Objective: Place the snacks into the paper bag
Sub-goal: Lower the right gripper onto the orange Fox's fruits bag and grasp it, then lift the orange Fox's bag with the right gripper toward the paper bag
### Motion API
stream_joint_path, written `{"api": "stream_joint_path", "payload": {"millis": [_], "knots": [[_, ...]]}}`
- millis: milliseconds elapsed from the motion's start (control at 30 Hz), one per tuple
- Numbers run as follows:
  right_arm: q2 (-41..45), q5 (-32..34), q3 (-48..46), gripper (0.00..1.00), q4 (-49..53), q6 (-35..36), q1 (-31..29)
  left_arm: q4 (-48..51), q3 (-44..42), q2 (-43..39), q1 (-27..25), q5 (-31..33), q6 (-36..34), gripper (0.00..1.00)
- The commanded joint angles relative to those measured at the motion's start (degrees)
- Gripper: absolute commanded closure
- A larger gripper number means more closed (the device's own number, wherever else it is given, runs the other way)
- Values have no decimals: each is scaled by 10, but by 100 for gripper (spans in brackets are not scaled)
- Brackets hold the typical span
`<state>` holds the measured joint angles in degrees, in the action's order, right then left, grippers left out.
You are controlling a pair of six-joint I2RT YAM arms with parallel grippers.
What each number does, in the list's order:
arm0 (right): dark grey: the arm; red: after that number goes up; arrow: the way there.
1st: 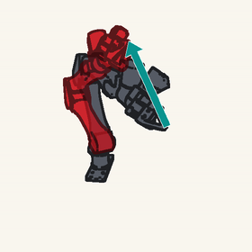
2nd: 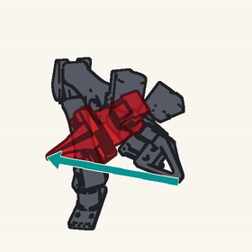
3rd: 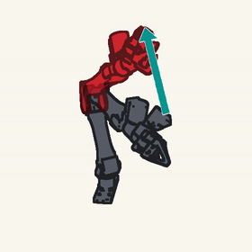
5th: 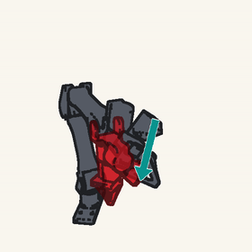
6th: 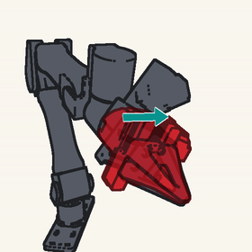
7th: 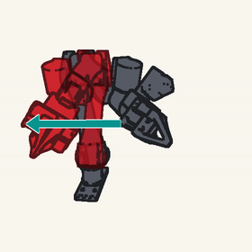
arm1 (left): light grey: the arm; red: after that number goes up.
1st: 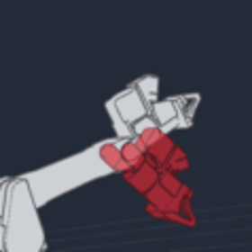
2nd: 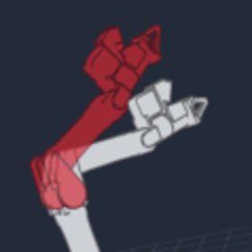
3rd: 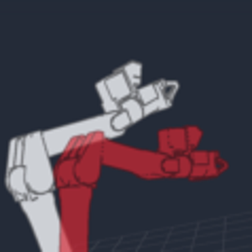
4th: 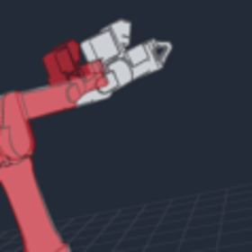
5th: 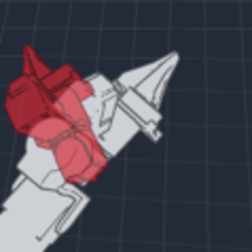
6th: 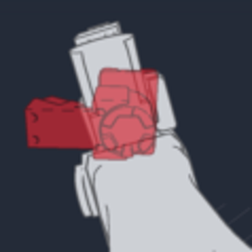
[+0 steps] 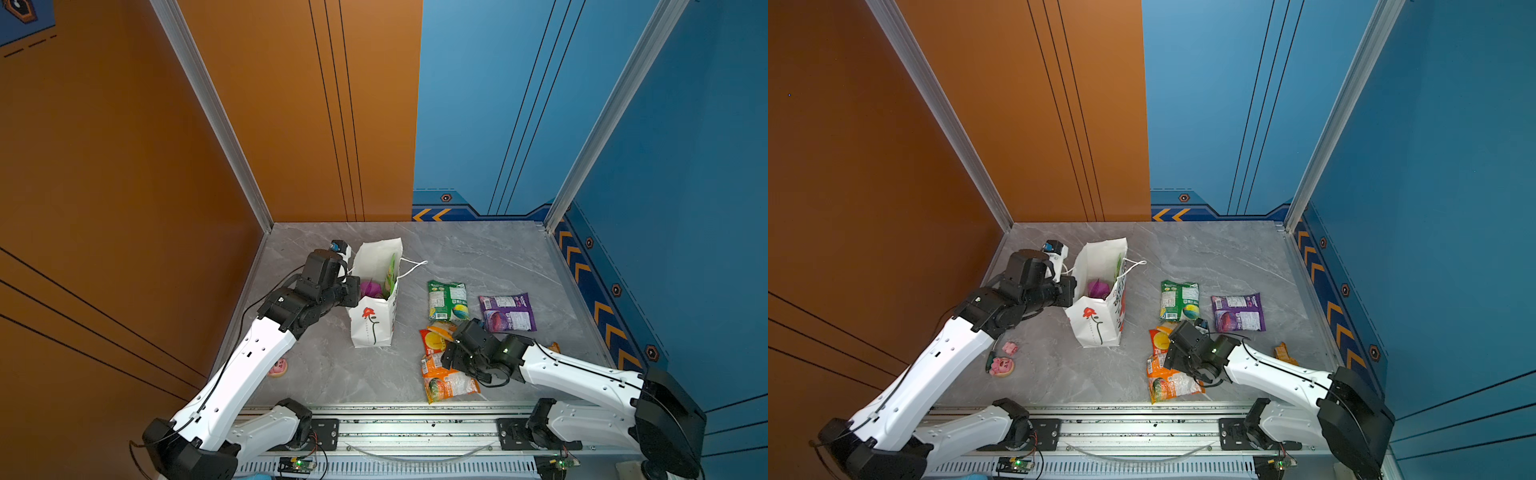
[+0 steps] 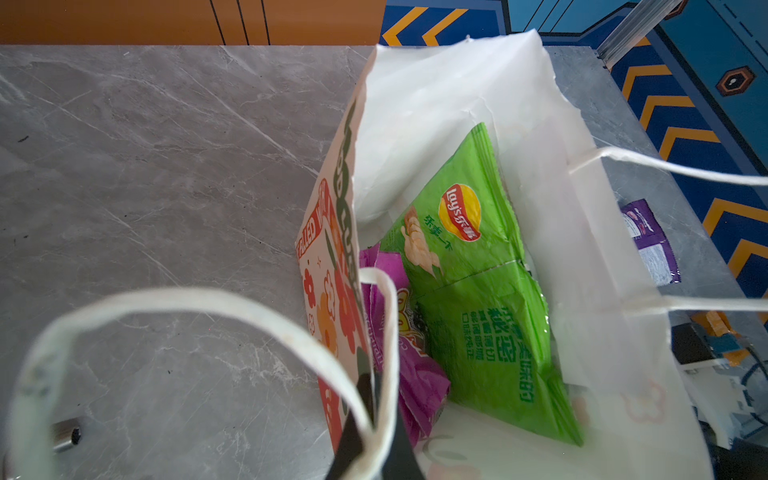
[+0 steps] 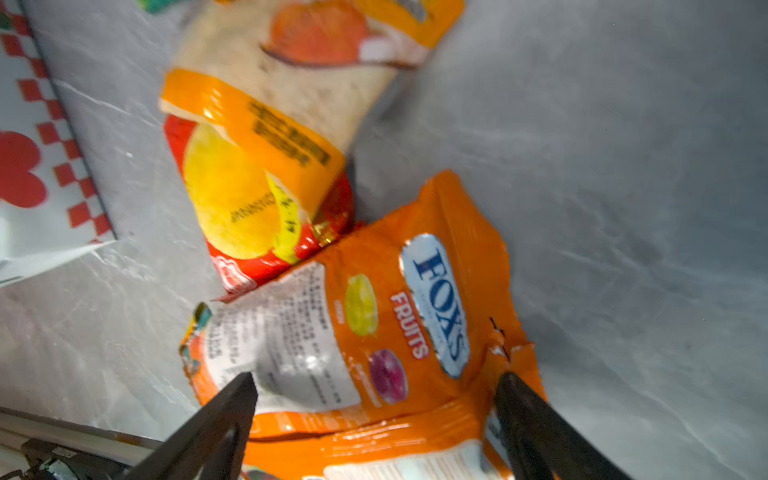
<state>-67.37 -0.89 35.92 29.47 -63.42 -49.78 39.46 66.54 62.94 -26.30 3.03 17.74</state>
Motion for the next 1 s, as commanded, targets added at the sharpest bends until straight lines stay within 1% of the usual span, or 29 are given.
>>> {"api": "stream_joint_path", "payload": {"millis": [0, 133, 167, 200, 233, 300, 400, 467, 733, 900, 967], "knots": [[26, 21, 17, 7, 51, 69, 20, 1, -5, -2, -3, 15, -11, 100], [67, -31, -12, 11, 88, 151, 84, 1, -4, -3, -4, 15, -12, 100], [77, -48, -21, 14, 95, 172, 92, 1, -4, -2, -4, 15, -12, 100], [83, -63, -29, 16, 101, 190, 122, 1, -4, -2, -3, 15, -12, 100], [86, -75, -35, 18, 103, 204, 133, 1, -4, -1, -3, 15, -12, 100], [84, -111, -50, 21, 90, 232, 143, 1, -4, 0, -3, 15, -12, 100], [66, -150, -59, 22, 63, 255, 133, 1, -4, 2, -2, 16, -11, 100], [51, -134, -56, 21, 64, 262, 119, 1, -5, 4, -2, 16, -11, 100], [5, -121, -66, 22, 16, 252, 101, 2, -5, 6, -2, 18, -11, 100], [-36, -91, -66, 31, -8, 226, 55, 2, -5, 7, -2, 18, -11, 100], [-45, -81, -68, 37, -12, 215, 46, 2, -5, 6, -2, 20, -11, 100]]}}
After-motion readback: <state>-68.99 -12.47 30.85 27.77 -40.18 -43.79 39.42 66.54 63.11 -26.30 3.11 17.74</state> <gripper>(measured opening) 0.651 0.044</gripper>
